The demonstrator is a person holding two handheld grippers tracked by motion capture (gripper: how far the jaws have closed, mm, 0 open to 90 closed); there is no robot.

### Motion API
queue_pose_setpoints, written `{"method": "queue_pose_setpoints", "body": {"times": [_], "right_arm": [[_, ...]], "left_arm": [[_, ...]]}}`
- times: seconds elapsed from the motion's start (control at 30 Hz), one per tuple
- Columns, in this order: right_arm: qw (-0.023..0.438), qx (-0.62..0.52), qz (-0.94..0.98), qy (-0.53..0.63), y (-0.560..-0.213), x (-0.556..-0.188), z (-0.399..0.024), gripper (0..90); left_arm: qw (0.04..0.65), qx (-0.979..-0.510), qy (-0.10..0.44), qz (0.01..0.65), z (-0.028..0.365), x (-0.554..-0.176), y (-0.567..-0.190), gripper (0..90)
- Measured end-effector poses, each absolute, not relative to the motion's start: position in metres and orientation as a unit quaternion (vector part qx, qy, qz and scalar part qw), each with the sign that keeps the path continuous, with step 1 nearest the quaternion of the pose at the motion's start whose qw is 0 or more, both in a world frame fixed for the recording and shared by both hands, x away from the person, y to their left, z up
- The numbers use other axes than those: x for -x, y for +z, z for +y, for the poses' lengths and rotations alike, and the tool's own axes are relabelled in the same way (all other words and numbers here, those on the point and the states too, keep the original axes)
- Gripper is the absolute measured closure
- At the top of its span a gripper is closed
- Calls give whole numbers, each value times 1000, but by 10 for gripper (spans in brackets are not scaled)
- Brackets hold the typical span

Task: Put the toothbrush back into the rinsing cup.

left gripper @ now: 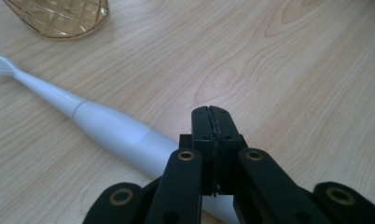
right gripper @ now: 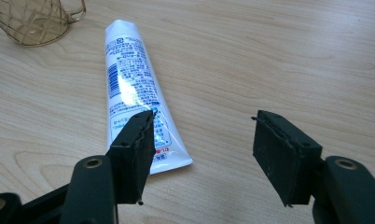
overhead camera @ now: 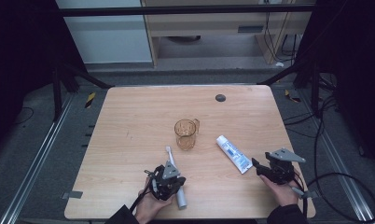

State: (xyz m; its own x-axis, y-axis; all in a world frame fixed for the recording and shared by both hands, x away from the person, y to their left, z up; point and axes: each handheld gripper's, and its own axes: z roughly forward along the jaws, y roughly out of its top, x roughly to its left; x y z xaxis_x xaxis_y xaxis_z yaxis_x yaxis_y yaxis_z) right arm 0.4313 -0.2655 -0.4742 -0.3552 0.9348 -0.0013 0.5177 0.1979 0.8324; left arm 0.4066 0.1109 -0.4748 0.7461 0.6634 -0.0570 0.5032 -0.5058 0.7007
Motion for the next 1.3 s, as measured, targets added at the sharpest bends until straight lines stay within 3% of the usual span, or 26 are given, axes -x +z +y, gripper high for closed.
{"method": "queue_pose_setpoints", "body": {"times": [1.3], "right_arm": [[267,-501,728,385,-475,-431,-265,385]], "left_arm": [[336,-877,88,331,118,-395,-483,893]]}}
